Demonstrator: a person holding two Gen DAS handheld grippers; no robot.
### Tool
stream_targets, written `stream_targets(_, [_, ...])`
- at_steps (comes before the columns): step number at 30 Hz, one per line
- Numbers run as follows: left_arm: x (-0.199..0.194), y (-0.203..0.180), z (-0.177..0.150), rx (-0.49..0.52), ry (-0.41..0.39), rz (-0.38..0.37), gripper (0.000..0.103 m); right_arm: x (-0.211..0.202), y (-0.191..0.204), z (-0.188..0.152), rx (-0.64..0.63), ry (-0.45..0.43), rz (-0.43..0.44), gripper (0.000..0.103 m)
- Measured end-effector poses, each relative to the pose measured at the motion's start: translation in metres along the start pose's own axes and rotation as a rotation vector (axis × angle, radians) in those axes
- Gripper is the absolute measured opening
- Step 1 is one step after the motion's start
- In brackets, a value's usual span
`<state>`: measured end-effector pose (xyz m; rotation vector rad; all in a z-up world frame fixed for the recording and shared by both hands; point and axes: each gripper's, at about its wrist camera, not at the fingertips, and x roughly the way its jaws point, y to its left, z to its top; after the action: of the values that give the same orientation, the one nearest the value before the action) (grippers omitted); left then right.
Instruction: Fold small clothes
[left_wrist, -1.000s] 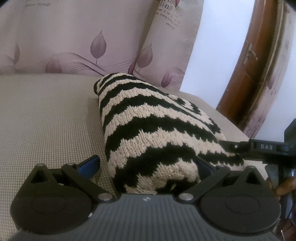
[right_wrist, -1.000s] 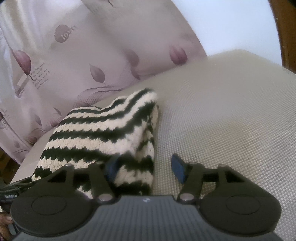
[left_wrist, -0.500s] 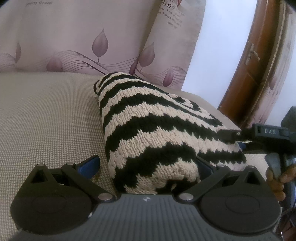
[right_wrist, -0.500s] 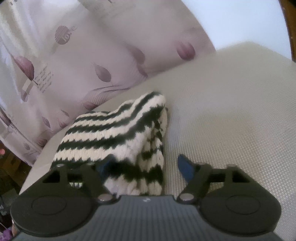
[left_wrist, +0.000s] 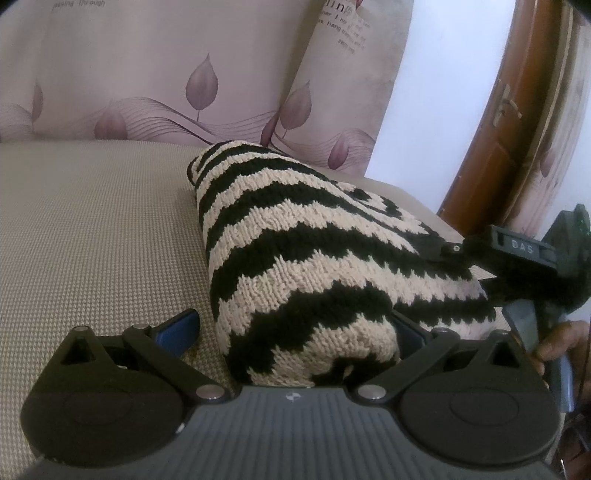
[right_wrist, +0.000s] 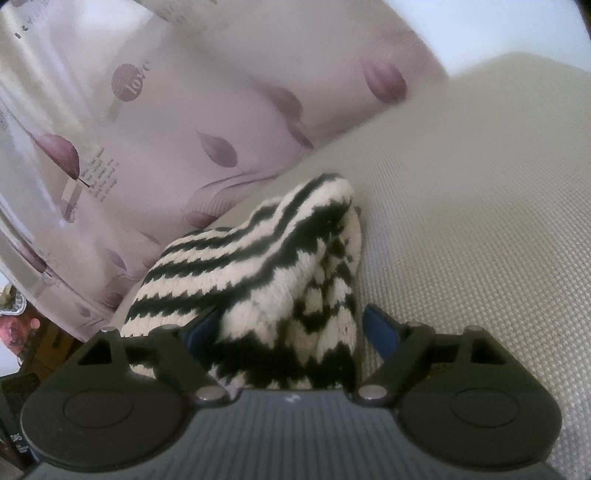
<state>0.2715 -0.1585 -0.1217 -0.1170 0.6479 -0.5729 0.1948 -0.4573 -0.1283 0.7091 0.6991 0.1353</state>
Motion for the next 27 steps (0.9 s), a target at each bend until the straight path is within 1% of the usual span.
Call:
stream_targets(4, [0.001,0.0,0.001,-0.001,0.007,0.001,0.103,-0.008,0.0,-0.005,-0.034,0.005,-0.011,0.084])
stream_targets(8, [0.003,0.001,0.002,-0.002,0.014,0.002,0.103,-0.013,0.008,-0.01,-0.1,0.005,-0.06,0.083])
stream_targets(11, [0.003,0.0,0.001,0.005,0.014,0.007,0.103,-0.016,0.007,-0.011,-0.107,0.0,-0.065,0.076])
stream_targets(12, [0.002,0.0,0.001,0.008,0.011,0.009,0.103,-0.016,0.006,-0.011,-0.104,0.002,-0.054,0.073])
stream_targets(15, [-0.001,-0.002,0.001,0.022,-0.002,0.02,0.103,-0.016,0.005,-0.012,-0.098,0.002,-0.047,0.072])
stream_targets(22, [-0.015,-0.015,0.004,0.079,-0.06,0.05,0.103,-0.016,0.004,-0.013,-0.102,-0.003,-0.051,0.072])
stream_targets(25, [-0.015,-0.012,0.01,0.071,-0.058,0.037,0.103,-0.016,0.005,-0.014,-0.11,-0.007,-0.054,0.072])
stream_targets(27, [-0.013,0.0,0.017,0.01,-0.042,-0.016,0.103,-0.016,0.005,-0.014,-0.109,-0.008,-0.053,0.072])
